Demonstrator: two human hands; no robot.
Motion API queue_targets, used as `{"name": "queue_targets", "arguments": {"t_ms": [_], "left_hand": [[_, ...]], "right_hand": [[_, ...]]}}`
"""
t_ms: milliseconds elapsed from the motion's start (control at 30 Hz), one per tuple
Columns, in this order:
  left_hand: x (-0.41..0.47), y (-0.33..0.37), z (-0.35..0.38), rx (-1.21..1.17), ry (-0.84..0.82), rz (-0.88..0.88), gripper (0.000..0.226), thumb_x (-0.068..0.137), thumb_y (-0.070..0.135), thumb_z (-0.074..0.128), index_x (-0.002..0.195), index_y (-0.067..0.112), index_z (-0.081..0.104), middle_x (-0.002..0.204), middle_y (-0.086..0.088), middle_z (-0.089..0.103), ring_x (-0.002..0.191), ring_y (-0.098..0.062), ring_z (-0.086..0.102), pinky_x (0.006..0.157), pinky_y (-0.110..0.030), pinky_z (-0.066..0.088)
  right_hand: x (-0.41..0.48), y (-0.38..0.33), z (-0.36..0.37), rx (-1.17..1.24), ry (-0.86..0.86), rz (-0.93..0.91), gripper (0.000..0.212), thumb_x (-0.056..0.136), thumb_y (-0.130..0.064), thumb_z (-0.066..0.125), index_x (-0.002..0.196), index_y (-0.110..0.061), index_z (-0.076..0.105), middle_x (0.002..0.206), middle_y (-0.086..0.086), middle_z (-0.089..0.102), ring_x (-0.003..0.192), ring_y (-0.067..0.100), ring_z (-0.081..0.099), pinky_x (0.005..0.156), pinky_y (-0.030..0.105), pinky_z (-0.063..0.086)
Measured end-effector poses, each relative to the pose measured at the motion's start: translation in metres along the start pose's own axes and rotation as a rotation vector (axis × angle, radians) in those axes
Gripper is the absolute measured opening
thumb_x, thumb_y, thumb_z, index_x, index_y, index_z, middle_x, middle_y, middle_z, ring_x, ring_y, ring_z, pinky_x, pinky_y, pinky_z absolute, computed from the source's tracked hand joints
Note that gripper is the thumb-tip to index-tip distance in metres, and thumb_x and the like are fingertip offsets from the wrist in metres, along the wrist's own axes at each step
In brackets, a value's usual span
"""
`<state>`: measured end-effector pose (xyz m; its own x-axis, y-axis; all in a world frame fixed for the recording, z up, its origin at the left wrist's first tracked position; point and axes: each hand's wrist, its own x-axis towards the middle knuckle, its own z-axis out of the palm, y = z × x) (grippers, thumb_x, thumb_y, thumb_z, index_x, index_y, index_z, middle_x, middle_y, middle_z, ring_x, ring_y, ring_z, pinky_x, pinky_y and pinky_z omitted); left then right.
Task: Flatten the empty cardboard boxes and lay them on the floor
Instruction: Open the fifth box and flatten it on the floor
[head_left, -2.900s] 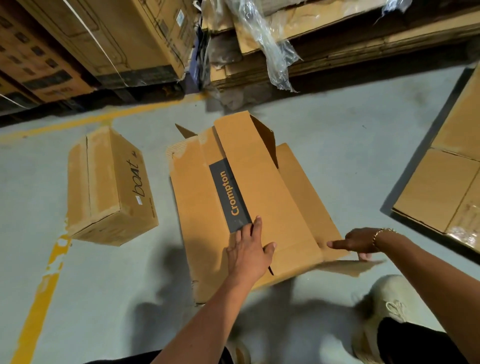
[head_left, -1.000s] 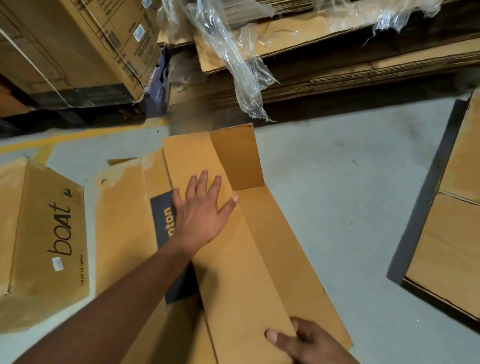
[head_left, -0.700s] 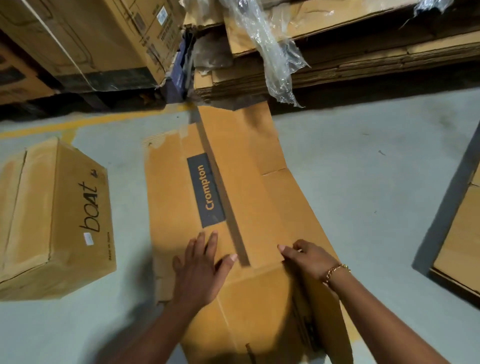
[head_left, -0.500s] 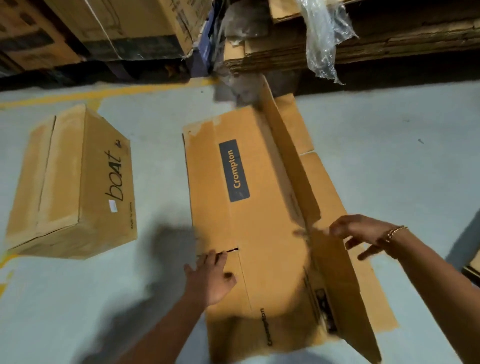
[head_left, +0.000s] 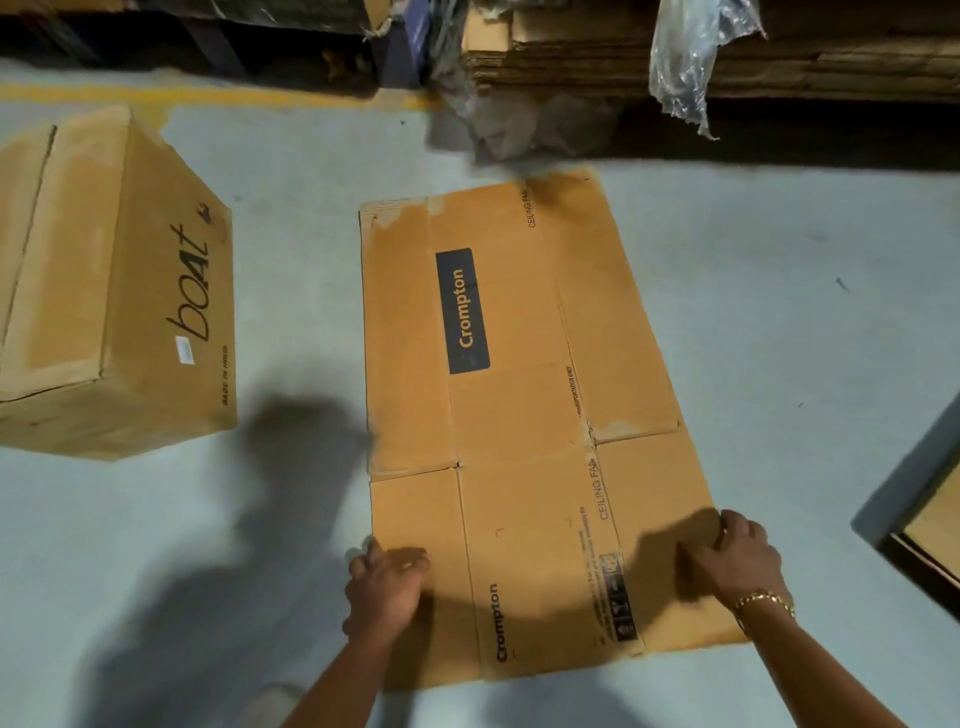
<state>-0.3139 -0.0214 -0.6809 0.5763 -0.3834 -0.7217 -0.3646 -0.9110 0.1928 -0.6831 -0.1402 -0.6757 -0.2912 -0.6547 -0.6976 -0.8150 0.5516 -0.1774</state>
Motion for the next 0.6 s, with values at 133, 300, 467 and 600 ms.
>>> {"name": "queue_targets", "arguments": {"t_ms": [133, 300, 467, 600], "left_hand": [[0.005, -0.005, -0.001, -0.266, 0.1, -0.073, 0.081, 0.089, 0.05, 0.068, 0.152, 0.012, 0.034, 0.151, -0.018, 0.042, 0.136, -0.04, 0.041, 0.11, -0.051, 0.035], [-0.011, -0.037, 0.004, -0.446, 0.019, -0.138, 0.018, 0.095, 0.017, 0.059, 0.103, 0.001, 0.061, 0.109, -0.018, 0.065, 0.105, -0.036, 0.058, 0.083, -0.037, 0.038], [-0.039, -0.057, 0.019, -0.455, -0.01, -0.247, 0.017, 0.096, 0.014, 0.057, 0.095, -0.001, 0.067, 0.11, -0.022, 0.064, 0.102, -0.035, 0.057, 0.082, -0.035, 0.036], [-0.071, -0.046, 0.024, -0.69, 0.072, -0.295, 0.011, 0.085, 0.016, 0.061, 0.084, 0.006, 0.065, 0.097, -0.017, 0.066, 0.098, -0.034, 0.059, 0.087, -0.042, 0.044]], "right_hand": [[0.0, 0.001, 0.004, 0.018, 0.05, 0.005, 0.068, 0.085, -0.037, 0.068, 0.144, -0.015, 0.041, 0.141, 0.019, 0.047, 0.128, 0.044, 0.043, 0.102, 0.054, 0.041], [-0.007, 0.019, 0.002, 0.344, -0.042, 0.031, 0.039, 0.085, -0.041, 0.072, 0.099, -0.007, 0.058, 0.103, 0.014, 0.068, 0.094, 0.036, 0.061, 0.091, 0.048, 0.05], [-0.034, 0.056, 0.019, 0.531, -0.157, 0.19, 0.027, 0.087, -0.026, 0.075, 0.101, -0.008, 0.062, 0.108, 0.018, 0.069, 0.098, 0.038, 0.063, 0.099, 0.051, 0.049], [-0.059, 0.054, -0.004, 0.658, -0.083, 0.181, 0.017, 0.089, -0.012, 0.071, 0.1, -0.005, 0.059, 0.092, 0.013, 0.068, 0.09, 0.036, 0.063, 0.094, 0.048, 0.052]]}}
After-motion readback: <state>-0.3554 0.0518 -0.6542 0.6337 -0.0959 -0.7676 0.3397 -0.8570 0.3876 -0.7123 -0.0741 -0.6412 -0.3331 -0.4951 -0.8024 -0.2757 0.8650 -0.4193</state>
